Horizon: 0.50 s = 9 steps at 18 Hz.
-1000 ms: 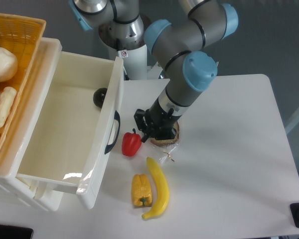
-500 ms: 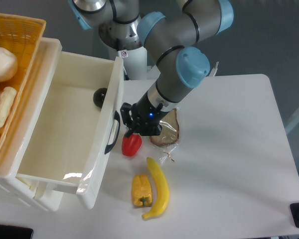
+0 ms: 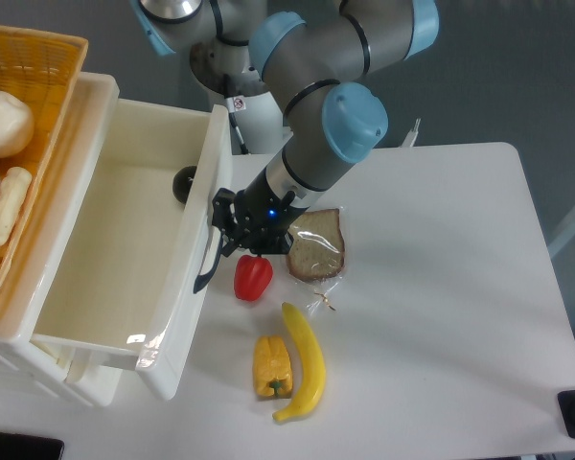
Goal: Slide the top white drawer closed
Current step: 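Lower the gripper against the drawer front beside its black handle, then push the drawer front with the gripper into the cabinet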
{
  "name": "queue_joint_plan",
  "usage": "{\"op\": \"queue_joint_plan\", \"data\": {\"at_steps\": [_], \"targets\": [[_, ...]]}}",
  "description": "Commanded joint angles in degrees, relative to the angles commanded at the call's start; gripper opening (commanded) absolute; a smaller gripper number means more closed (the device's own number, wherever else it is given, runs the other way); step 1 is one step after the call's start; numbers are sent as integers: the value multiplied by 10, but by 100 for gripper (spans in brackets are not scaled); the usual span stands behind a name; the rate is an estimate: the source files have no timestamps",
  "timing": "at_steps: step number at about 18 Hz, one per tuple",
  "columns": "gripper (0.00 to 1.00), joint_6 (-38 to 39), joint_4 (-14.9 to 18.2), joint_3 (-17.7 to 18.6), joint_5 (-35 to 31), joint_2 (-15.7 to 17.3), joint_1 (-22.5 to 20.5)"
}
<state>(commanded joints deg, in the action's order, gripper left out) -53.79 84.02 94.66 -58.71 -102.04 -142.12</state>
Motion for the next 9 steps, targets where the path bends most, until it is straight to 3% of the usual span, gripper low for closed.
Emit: {"op": "queue_joint_plan", "data": {"at_steps": [9], "targets": [[0, 32, -3, 0, 3, 6, 37]]}}
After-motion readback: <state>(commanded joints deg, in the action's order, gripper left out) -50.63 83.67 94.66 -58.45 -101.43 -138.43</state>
